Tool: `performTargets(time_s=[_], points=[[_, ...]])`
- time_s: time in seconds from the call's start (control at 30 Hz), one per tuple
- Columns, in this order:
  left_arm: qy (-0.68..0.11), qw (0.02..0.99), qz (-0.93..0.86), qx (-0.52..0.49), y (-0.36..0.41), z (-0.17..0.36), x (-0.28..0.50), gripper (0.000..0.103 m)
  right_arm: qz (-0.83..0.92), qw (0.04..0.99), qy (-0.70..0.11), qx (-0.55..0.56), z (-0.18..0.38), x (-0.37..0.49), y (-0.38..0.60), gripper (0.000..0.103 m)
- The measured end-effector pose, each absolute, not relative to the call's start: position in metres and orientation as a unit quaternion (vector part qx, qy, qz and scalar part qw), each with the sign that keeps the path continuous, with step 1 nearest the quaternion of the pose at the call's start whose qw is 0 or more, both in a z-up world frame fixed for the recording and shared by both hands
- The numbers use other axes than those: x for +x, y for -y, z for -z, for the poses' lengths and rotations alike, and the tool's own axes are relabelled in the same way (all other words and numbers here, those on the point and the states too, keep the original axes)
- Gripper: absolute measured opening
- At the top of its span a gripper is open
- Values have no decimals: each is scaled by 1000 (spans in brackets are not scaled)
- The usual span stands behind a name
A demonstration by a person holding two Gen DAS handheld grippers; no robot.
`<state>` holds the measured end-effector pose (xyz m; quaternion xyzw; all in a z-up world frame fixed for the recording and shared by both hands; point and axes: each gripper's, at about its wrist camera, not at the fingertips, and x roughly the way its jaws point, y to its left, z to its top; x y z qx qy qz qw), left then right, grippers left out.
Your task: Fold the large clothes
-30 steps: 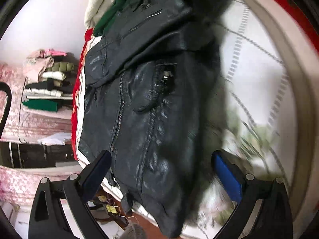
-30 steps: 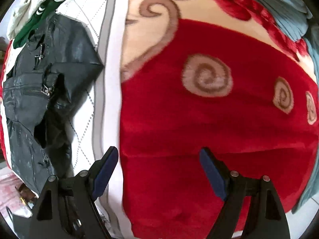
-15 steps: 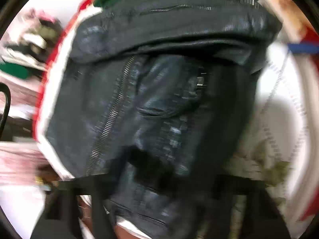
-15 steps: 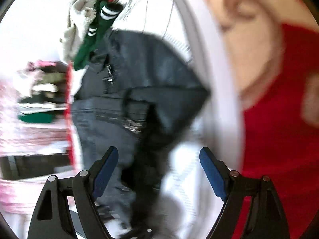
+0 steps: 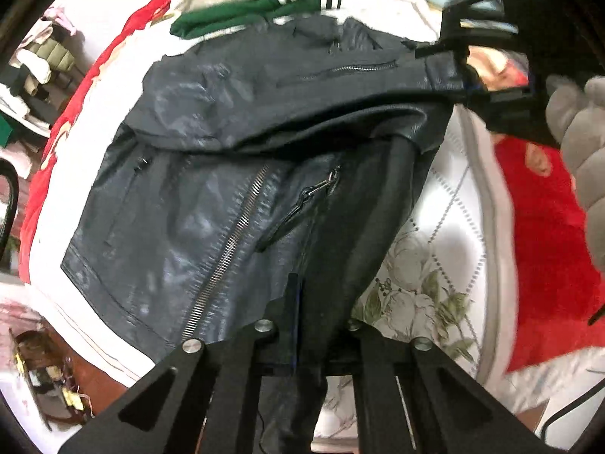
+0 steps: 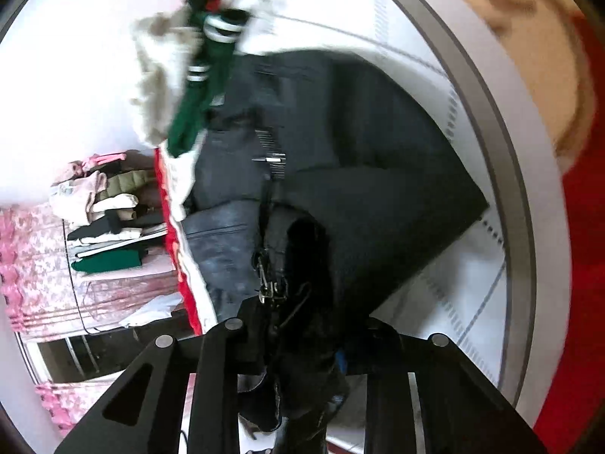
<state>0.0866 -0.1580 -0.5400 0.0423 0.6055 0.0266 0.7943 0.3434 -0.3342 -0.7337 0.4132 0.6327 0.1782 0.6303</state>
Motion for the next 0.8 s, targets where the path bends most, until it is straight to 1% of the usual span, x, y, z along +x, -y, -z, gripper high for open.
performTargets(time_s=[0.07,0.2,0.33,0.37,0.5,0.6,0.67,0.7,0.73,0.77,0.8], points=[[-601,799,-8,29,144,518,82,4,-179,651,-631,383,692,342,320,25],[-596,803,0,-3,85,488,94,4,-173,677,-638,324,635,343,282,25],[-606,793,-6,-56,17,481,116,9,-167,695,-651,256,604,361,216,25],[-609,790,-7,-69,-2,484,123,11,-165,696,-654,246,601,367,200,25],[-613,782,-14,-113,-58,502,138,11,-156,699,-670,196,606,397,117,25],[-618,775,-16,-130,-95,522,154,12,-142,694,-686,164,629,421,61,26],[-620,768,-15,-158,-126,541,164,14,-128,687,-698,154,649,434,34,26],[-620,766,-16,-167,-133,546,165,17,-124,684,-704,147,660,440,22,28],[-621,763,-19,-180,-145,553,167,26,-119,679,-711,140,672,446,9,29],[-619,761,-30,-193,-162,559,169,43,-116,674,-716,140,683,451,1,35],[-615,762,-40,-200,-173,560,169,55,-116,669,-720,145,691,455,-5,45]])
